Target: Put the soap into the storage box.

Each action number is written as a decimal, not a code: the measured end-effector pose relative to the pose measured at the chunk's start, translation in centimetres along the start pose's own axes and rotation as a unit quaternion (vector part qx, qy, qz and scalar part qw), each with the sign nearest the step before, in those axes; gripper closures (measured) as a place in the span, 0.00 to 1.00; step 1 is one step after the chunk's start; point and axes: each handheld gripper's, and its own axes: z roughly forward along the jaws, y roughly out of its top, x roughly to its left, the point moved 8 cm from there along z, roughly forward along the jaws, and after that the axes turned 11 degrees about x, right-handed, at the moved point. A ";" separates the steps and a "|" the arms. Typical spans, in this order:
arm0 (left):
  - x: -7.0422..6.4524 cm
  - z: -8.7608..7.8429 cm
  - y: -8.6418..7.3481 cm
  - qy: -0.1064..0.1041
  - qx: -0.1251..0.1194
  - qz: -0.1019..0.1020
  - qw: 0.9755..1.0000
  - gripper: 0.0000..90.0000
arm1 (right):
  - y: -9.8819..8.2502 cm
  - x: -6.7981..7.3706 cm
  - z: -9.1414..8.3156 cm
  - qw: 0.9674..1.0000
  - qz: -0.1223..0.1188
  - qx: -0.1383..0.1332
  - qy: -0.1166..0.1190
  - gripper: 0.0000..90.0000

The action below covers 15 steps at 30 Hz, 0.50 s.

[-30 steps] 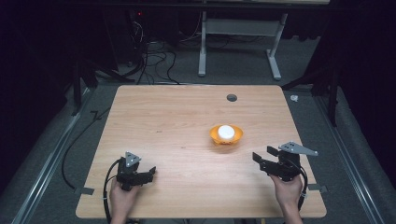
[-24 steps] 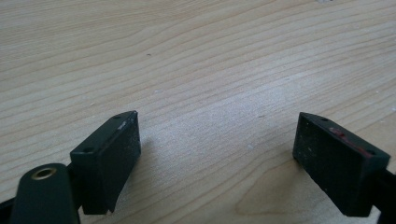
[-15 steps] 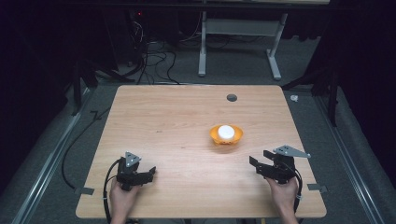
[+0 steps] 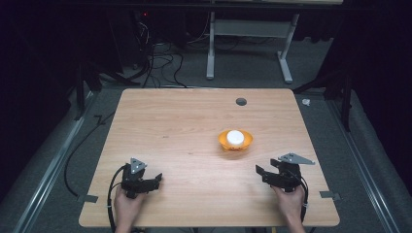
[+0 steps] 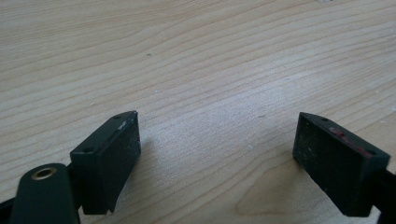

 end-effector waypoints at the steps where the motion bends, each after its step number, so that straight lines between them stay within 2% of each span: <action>1: 0.0 0.0 0.0 0.000 0.000 0.000 1.000 0.17 | 0.0 0.0 0.1 1.000 -0.002 0.001 -0.002 0.35; 15: 0.0 0.0 0.0 0.000 0.000 0.000 1.000 0.17 | -1.2 0.1 1.8 0.999 -0.014 0.023 -0.023 0.35</action>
